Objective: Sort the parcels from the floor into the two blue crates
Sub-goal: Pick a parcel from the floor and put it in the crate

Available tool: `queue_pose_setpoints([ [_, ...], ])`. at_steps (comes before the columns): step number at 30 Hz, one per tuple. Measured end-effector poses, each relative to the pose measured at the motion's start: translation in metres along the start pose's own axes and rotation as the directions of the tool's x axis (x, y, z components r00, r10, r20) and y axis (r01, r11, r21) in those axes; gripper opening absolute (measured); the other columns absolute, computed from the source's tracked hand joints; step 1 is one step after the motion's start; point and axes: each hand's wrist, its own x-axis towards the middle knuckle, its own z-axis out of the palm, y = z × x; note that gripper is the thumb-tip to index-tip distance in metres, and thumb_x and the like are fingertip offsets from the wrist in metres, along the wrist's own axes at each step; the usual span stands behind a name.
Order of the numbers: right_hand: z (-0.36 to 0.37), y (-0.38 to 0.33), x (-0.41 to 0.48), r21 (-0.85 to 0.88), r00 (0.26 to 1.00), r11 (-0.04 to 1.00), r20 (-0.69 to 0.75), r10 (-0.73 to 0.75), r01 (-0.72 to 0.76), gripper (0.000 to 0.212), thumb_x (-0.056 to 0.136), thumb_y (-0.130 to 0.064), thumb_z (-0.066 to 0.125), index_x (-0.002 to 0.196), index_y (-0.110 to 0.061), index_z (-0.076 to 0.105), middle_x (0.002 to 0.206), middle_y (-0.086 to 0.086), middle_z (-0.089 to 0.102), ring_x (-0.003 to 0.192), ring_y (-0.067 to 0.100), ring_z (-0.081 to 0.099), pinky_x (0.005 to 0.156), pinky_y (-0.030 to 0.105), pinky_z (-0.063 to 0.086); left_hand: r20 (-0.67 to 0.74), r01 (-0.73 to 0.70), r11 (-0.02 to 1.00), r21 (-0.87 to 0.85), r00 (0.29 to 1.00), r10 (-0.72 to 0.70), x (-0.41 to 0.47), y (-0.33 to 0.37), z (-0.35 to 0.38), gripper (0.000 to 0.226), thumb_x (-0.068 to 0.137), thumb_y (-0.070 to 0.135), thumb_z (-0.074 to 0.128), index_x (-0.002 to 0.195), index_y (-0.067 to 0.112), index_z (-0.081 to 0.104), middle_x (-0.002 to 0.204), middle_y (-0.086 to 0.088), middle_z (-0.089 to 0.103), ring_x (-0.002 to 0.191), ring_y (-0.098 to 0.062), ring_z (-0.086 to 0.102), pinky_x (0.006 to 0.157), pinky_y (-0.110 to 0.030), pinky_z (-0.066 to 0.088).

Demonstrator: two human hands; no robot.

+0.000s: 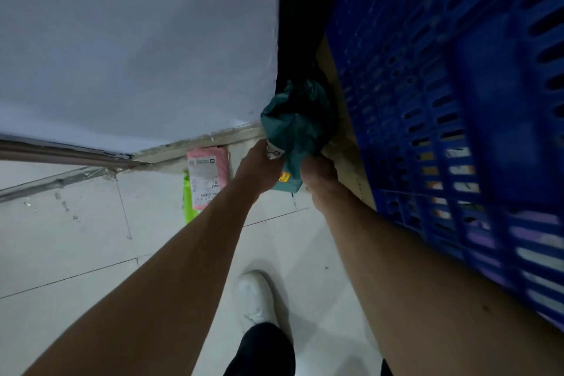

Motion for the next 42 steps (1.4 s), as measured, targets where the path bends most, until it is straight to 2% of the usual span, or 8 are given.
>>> queue_pose_setpoints([
  [5, -0.027, -0.016, -0.07, -0.098, 0.997, 0.993, 0.039, 0.065, -0.061, 0.038, 0.107, -0.013, 0.033, 0.135, 0.005, 0.052, 0.14, 0.022, 0.053, 0.129, 0.035, 0.052, 0.076, 0.029, 0.042, -0.016, 0.034, 0.999, 0.0, 0.999, -0.034, -0.069, 0.021, -0.022, 0.032, 0.089, 0.023, 0.057, 0.12, 0.014, 0.059, 0.113, -0.008, 0.068, 0.103, -0.03, 0.064, 0.094, -0.049, 0.053],
  [9, -0.062, -0.042, -0.133, -0.269, 0.996, 0.963, 0.069, 0.052, -0.032, 0.033, 0.104, -0.007, 0.036, 0.127, 0.003, 0.058, 0.133, 0.02, 0.059, 0.119, 0.034, 0.059, 0.077, 0.032, 0.042, -0.006, 0.088, 0.994, -0.059, 0.996, -0.089, -0.131, 0.043, -0.041, 0.049, 0.082, 0.018, 0.052, 0.132, 0.016, 0.054, 0.123, -0.007, 0.065, 0.112, -0.029, 0.06, 0.099, -0.045, 0.051],
  [16, -0.098, -0.068, -0.249, -0.22, 0.981, 0.971, 0.187, -0.054, 0.095, 0.022, 0.091, -0.014, 0.048, 0.108, -0.008, 0.059, 0.111, 0.014, 0.062, 0.094, 0.03, 0.058, 0.068, 0.029, 0.04, -0.136, 0.101, 0.972, -0.211, 0.982, -0.131, -0.252, 0.089, -0.071, 0.051, 0.088, 0.01, 0.057, 0.137, 0.022, 0.049, 0.118, 0.0, 0.065, 0.11, -0.026, 0.062, 0.093, -0.04, 0.052],
  [25, -0.18, -0.099, -0.393, -0.102, 0.931, 0.961, 0.294, -0.216, 0.255, 0.06, 0.077, -0.043, 0.059, 0.128, -0.013, 0.058, 0.118, 0.007, 0.063, 0.105, 0.028, 0.061, 0.094, 0.043, 0.053, -0.375, 0.074, 0.992, -0.099, 0.921, -0.106, -0.4, 0.173, -0.084, 0.038, 0.091, 0.019, 0.057, 0.129, 0.017, 0.055, 0.125, -0.009, 0.061, 0.112, -0.029, 0.058, 0.092, -0.036, 0.05],
  [29, -0.234, -0.116, -0.442, -0.039, 0.911, 0.945, 0.282, -0.301, 0.324, 0.051, 0.081, -0.049, 0.061, 0.12, -0.017, 0.057, 0.113, 0.003, 0.064, 0.101, 0.024, 0.063, 0.09, 0.036, 0.054, -0.44, 0.005, 0.997, -0.079, 0.897, -0.04, -0.458, 0.227, -0.079, 0.036, 0.091, 0.019, 0.055, 0.126, 0.014, 0.054, 0.122, -0.008, 0.064, 0.108, -0.029, 0.06, 0.087, -0.038, 0.052],
  [32, -0.275, -0.127, -0.471, -0.026, 0.886, 0.92, 0.28, -0.369, 0.391, 0.069, 0.071, -0.059, 0.06, 0.125, -0.016, 0.061, 0.117, 0.003, 0.066, 0.1, 0.023, 0.065, 0.092, 0.04, 0.055, -0.485, -0.022, 0.998, -0.061, 0.874, -0.011, -0.495, 0.271, -0.07, 0.035, 0.09, 0.016, 0.052, 0.124, 0.012, 0.054, 0.121, -0.009, 0.064, 0.108, -0.031, 0.06, 0.078, -0.032, 0.044],
  [36, -0.331, -0.151, -0.498, 0.003, 0.832, 0.858, 0.244, -0.498, 0.513, 0.058, 0.076, -0.059, 0.06, 0.118, -0.019, 0.059, 0.114, 0.003, 0.066, 0.101, 0.024, 0.064, 0.093, 0.041, 0.054, -0.558, -0.092, 0.995, -0.038, 0.828, 0.055, -0.528, 0.333, -0.059, 0.037, 0.09, 0.015, 0.052, 0.127, 0.012, 0.054, 0.123, -0.012, 0.063, 0.113, -0.034, 0.059, 0.081, -0.032, 0.044],
  [42, -0.409, -0.16, -0.505, 0.107, 0.763, 0.777, 0.143, -0.63, 0.621, 0.083, 0.064, -0.064, 0.061, 0.131, -0.016, 0.057, 0.117, 0.002, 0.066, 0.099, 0.021, 0.065, 0.09, 0.043, 0.056, -0.588, -0.187, 0.982, -0.02, 0.797, 0.14, -0.547, 0.411, -0.042, 0.036, 0.091, 0.021, 0.054, 0.127, 0.018, 0.059, 0.12, -0.014, 0.065, 0.109, -0.036, 0.062, 0.09, -0.043, 0.054],
])
